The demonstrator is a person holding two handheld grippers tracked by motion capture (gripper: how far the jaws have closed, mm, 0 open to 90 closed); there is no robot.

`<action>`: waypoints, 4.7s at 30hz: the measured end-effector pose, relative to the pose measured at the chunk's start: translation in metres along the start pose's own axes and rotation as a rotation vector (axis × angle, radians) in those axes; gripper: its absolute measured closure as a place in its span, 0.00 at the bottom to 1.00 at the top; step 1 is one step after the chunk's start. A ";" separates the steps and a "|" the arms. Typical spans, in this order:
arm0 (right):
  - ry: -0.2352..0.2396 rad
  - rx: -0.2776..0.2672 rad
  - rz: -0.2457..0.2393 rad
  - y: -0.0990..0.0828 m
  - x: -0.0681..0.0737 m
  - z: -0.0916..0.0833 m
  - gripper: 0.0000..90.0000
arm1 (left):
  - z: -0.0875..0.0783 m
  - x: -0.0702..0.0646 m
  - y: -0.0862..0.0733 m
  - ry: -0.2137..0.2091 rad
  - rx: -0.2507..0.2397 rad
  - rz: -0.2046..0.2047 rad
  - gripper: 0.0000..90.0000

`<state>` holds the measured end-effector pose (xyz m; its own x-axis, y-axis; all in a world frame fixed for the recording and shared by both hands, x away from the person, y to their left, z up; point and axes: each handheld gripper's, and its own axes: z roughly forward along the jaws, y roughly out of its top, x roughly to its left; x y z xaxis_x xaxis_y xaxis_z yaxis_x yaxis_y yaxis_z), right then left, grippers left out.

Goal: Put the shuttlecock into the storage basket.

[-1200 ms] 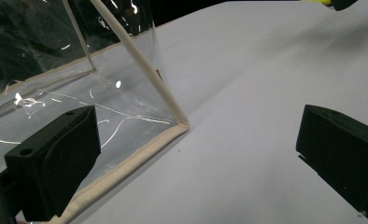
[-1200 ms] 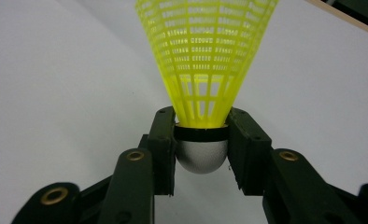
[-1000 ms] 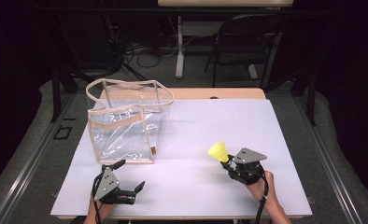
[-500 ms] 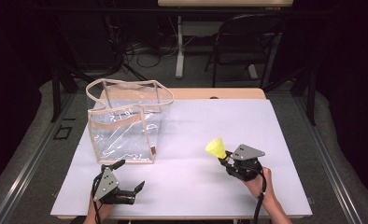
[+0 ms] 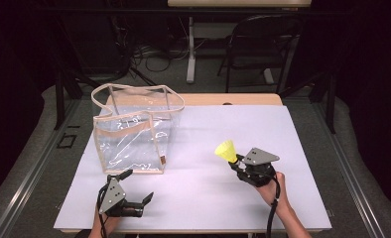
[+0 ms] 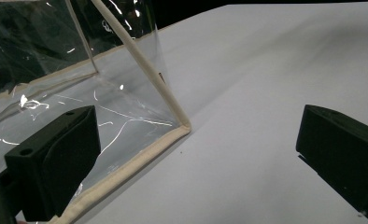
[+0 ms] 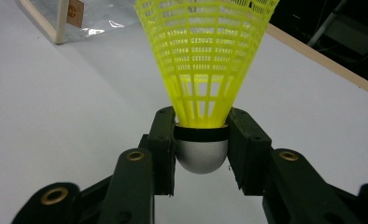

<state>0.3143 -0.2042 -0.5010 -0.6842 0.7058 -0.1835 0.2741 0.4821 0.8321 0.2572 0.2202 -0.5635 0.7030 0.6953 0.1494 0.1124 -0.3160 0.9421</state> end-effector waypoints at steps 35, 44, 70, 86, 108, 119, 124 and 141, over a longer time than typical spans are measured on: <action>0.000 -0.088 -0.056 0.051 -0.009 -0.003 0.72 | 0.000 0.000 0.000 0.007 -0.006 -0.006 0.00; 0.005 -0.096 -0.075 0.063 -0.010 -0.002 0.72 | 0.000 0.000 0.000 0.005 -0.001 0.004 0.00; 0.030 -0.095 -0.115 0.098 -0.013 0.014 0.72 | -0.001 -0.002 0.000 0.000 -0.004 0.006 0.00; 0.044 -0.088 -0.124 0.110 -0.016 0.023 0.72 | -0.001 -0.002 0.000 -0.002 -0.001 0.010 0.00; 0.048 -0.093 -0.124 0.126 -0.022 0.031 0.72 | -0.001 -0.001 0.000 -0.003 -0.001 0.010 0.00; 0.056 -0.095 -0.125 0.134 -0.025 0.034 0.72 | -0.001 -0.001 0.000 -0.003 -0.002 0.009 0.00; 0.057 -0.097 -0.129 0.139 -0.026 0.034 0.72 | -0.001 -0.002 0.000 -0.003 -0.002 0.009 0.00; 0.076 -0.099 -0.143 0.161 -0.025 0.038 0.72 | -0.001 -0.002 0.000 -0.004 -0.004 0.007 0.00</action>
<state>0.4014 -0.1245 -0.3823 -0.7615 0.5906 -0.2670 0.1046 0.5186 0.8486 0.2550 0.2195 -0.5630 0.7063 0.6908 0.1547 0.1045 -0.3179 0.9423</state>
